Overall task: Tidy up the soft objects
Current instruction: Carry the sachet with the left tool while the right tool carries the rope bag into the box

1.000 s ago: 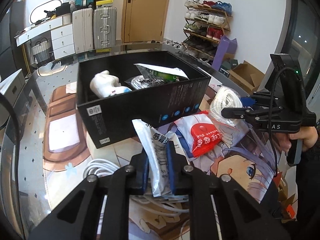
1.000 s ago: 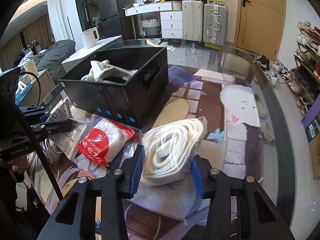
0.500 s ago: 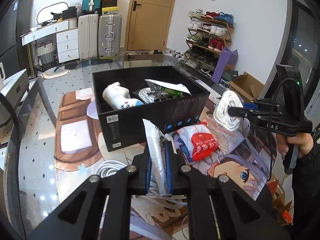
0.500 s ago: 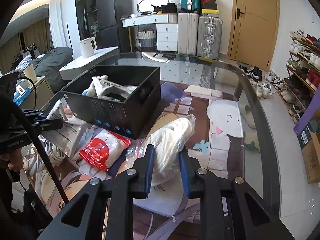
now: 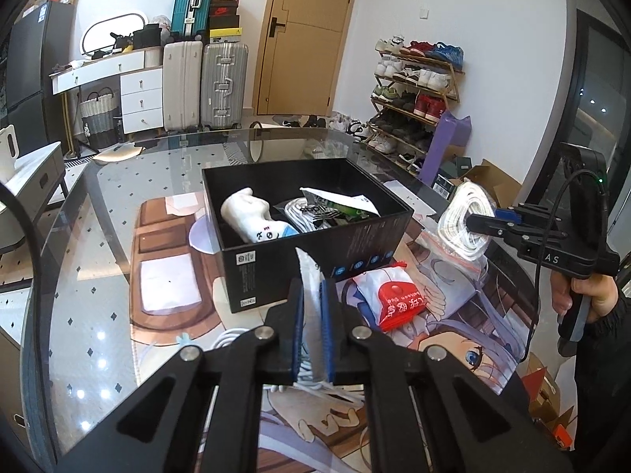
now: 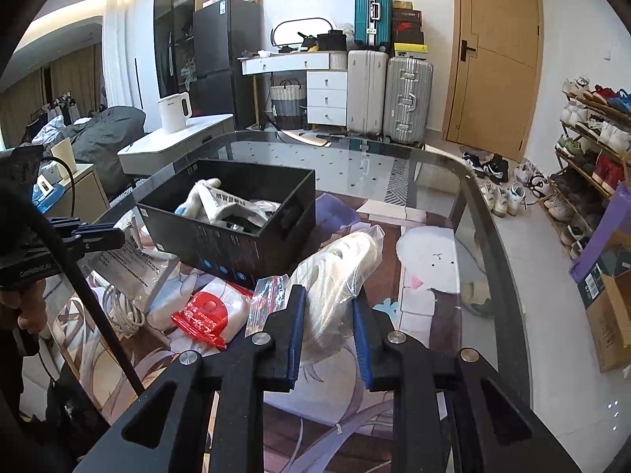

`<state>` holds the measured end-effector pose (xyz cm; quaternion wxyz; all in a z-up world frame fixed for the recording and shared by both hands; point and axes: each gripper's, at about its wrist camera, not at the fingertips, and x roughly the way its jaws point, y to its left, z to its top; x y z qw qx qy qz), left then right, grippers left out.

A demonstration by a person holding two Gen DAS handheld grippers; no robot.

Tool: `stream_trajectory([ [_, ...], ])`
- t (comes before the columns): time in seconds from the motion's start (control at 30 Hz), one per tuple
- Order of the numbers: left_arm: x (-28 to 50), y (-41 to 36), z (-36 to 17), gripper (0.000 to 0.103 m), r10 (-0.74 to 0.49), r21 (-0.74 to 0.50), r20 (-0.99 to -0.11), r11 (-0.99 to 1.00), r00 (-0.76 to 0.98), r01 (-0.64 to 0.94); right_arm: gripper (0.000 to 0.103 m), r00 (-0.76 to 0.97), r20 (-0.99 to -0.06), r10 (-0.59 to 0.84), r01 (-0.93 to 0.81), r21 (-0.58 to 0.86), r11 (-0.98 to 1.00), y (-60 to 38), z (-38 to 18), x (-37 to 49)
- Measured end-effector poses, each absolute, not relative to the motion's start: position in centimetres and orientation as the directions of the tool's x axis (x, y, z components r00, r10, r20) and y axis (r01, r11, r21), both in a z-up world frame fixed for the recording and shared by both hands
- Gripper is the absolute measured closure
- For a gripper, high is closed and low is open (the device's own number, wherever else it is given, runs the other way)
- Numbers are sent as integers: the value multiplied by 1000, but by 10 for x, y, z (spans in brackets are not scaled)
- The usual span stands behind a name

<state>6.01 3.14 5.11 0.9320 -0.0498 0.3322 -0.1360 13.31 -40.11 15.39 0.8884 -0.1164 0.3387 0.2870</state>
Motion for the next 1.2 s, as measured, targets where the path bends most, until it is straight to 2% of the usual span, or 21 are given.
stream_trajectory([
  [0.77,61,44,102,98,-282,-187,-505,958,816,216,81,644,-578,501,-625,-21,780,-378,205,123],
  [1.2,82,53,124,98,-279,-192,-455,958,846,213,81,630,-572,524,-644,-8,765,-343,203,145],
])
